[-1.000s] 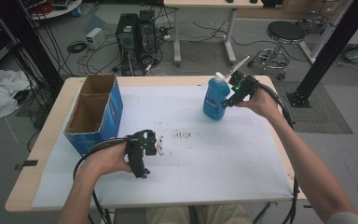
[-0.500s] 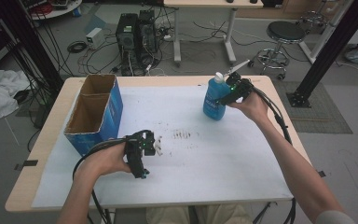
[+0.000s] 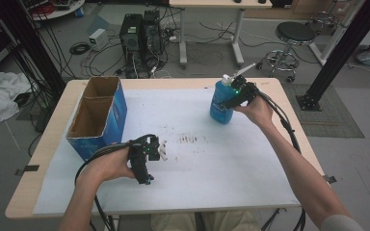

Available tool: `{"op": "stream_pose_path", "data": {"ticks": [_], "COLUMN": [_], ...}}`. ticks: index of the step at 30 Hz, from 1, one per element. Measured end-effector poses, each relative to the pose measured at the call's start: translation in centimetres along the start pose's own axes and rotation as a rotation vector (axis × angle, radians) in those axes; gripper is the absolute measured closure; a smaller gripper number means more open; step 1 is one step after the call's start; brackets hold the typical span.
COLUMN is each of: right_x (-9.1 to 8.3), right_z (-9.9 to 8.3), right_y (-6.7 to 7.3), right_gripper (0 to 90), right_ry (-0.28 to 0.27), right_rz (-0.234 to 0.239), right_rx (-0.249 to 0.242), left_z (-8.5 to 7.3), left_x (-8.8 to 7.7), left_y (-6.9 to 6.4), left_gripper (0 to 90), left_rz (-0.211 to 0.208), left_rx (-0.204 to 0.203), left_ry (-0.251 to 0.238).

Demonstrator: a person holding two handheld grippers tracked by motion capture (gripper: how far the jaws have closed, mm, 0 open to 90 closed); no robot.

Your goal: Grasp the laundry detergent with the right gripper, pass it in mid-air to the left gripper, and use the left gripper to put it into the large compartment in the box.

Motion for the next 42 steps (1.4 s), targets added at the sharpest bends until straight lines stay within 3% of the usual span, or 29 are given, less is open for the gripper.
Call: {"op": "stream_pose_path", "data": {"ticks": [27, 42], "right_x": [-0.09, 0.32], "right_z": [0.04, -0.63], "right_y": [0.25, 0.04], "right_gripper": [26.2, 32.0], "right_ry": [-0.035, -0.044], "right_rz": [0.004, 0.039], "right_rx": [-0.003, 0.041], "left_z": [-0.25, -0.24], "left_x": [0.22, 0.26], "left_y": [0.03, 0.02], "left_gripper": [16.3, 16.2], "left_rz": [0.001, -0.002], "left_rx": [-0.017, -0.019], "left_ry": [-0.006, -0.005]}}
Point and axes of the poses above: each handheld gripper's, and its own axes: x roughly forward along the jaws, z roughly out of its top, y roughly to its left, the point moved 2 cm from there along x, roughly forward along the jaws, and after that the axes turned 13 degrees about -z, right-handed, at the moved point
